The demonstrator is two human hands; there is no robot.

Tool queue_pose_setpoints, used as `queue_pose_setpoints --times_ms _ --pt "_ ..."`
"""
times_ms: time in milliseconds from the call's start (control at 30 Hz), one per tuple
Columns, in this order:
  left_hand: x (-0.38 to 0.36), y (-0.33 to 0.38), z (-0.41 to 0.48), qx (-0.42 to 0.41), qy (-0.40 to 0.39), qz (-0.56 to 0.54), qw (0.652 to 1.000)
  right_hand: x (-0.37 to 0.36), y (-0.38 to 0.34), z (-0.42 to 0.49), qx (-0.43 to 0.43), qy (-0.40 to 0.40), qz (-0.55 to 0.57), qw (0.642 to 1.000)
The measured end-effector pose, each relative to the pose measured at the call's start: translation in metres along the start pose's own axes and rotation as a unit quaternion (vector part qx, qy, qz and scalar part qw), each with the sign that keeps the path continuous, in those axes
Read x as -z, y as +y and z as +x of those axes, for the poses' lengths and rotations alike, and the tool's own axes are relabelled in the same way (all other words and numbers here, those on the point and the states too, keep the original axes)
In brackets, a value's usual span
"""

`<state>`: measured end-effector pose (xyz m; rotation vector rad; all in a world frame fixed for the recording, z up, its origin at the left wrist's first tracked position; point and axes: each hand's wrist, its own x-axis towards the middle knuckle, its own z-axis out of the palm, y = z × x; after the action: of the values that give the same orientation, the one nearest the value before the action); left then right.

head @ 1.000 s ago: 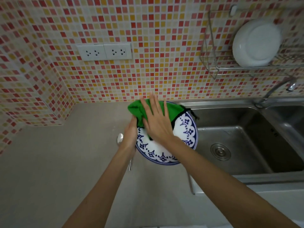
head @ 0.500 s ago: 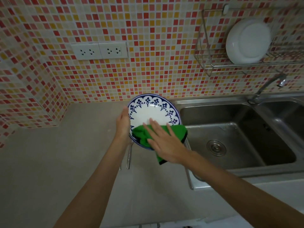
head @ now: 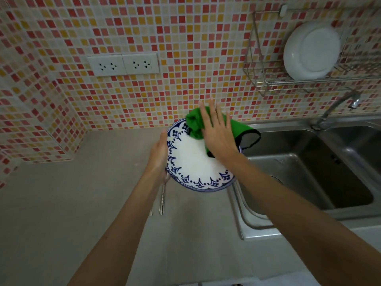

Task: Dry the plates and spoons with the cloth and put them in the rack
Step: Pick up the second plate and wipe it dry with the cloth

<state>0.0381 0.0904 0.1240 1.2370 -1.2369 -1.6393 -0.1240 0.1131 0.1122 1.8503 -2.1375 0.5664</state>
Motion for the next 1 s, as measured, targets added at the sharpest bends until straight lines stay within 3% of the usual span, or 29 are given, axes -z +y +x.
queue_pose_setpoints --times_ms 100,200,367,467,600,700,867,1000 --pt "0.007 0.011 0.007 -0.015 0.038 0.009 0.999 -0.003 0.013 -0.016 0.016 0.017 -0.014 1.0" --pt "0.009 0.015 0.012 -0.023 0.058 -0.003 0.998 0.005 0.01 -0.047 0.003 -0.071 0.072 0.995" --pt "0.0 0.012 0.016 -0.011 0.065 -0.018 0.998 0.014 -0.029 -0.086 0.114 -0.237 0.091 0.961" --pt "-0.015 0.003 0.009 0.02 0.025 -0.035 0.999 0.005 -0.052 -0.075 0.091 -0.201 0.145 0.964" --pt "-0.022 -0.001 -0.001 0.005 -0.025 0.003 1.0 -0.009 -0.04 -0.052 0.084 -0.062 0.073 0.992" --pt "-0.024 0.004 -0.005 -0.039 -0.049 0.033 0.997 -0.01 -0.022 -0.038 0.105 -0.008 0.037 0.994" --pt "-0.023 0.009 -0.002 -0.041 -0.031 0.039 0.998 -0.003 0.011 -0.024 0.025 -0.005 -0.019 0.999" --pt "-0.021 0.011 0.003 -0.033 0.002 0.03 0.999 -0.004 0.039 -0.032 0.004 -0.052 -0.087 0.995"
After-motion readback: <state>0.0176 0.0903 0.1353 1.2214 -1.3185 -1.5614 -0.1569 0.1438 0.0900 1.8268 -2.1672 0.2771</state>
